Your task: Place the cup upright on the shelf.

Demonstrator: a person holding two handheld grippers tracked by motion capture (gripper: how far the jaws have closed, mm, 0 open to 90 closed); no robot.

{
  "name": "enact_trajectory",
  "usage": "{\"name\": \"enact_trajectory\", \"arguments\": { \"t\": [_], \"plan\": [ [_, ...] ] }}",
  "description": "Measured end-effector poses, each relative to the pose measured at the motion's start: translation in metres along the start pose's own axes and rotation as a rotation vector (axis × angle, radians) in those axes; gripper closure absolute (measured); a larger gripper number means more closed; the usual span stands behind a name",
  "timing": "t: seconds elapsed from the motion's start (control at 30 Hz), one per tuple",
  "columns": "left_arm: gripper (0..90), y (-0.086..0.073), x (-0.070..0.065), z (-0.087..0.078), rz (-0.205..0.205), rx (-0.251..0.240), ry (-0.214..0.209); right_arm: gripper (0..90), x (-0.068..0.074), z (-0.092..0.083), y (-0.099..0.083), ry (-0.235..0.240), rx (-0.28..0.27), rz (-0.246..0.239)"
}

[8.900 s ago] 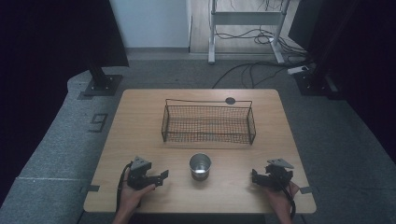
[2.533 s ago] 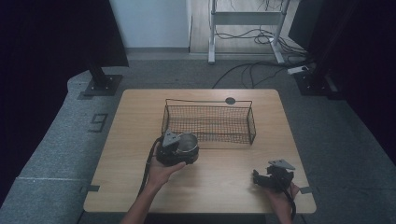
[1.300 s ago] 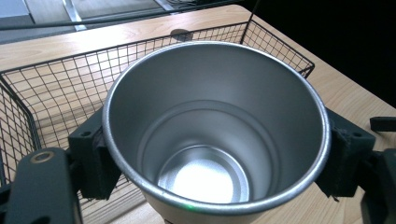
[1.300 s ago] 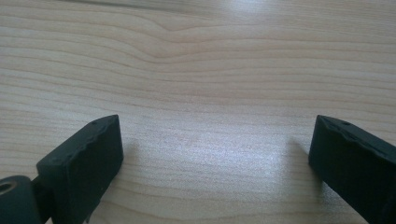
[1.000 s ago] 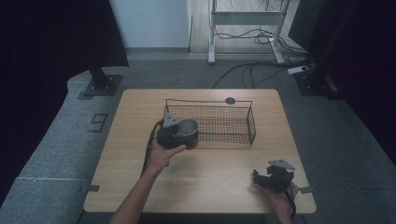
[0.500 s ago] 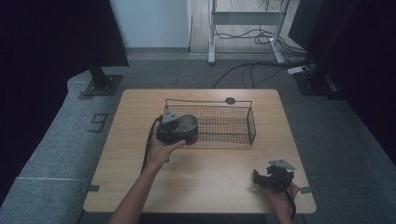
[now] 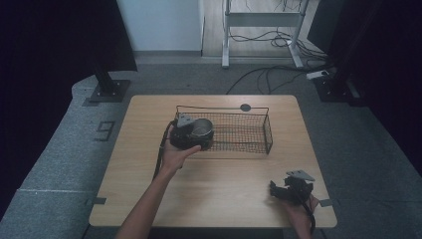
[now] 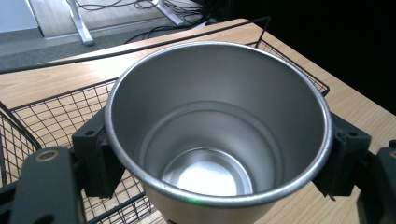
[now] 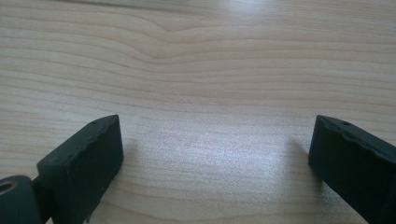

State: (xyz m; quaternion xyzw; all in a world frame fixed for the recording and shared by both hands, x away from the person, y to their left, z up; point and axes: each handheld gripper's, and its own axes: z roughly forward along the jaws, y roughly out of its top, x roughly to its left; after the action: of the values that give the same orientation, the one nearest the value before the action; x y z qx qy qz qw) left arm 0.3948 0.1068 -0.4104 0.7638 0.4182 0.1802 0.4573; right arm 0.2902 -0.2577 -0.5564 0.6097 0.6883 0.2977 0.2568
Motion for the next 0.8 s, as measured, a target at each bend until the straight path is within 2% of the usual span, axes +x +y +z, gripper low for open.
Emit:
{"name": "enact_trajectory", "arguments": {
  "t": [0.13, 0.5, 0.8],
  "plan": [
    [19.1, 0.002, 0.001, 0.002, -0.016, -0.007, -0.008, 3.1, 0.000, 0.000, 0.000, 0.000, 0.000, 0.000],
    [19.1, 0.010, 0.006, 0.011, -0.017, -0.006, 0.014, 3.1, 0.000, 0.000, 0.000, 0.001, -0.001, 0.002],
    [19.2, 0.016, 0.009, 0.019, -0.020, -0.003, 0.013, 3.1, 0.000, 0.000, 0.000, 0.001, 0.000, 0.001]
  ]
}}
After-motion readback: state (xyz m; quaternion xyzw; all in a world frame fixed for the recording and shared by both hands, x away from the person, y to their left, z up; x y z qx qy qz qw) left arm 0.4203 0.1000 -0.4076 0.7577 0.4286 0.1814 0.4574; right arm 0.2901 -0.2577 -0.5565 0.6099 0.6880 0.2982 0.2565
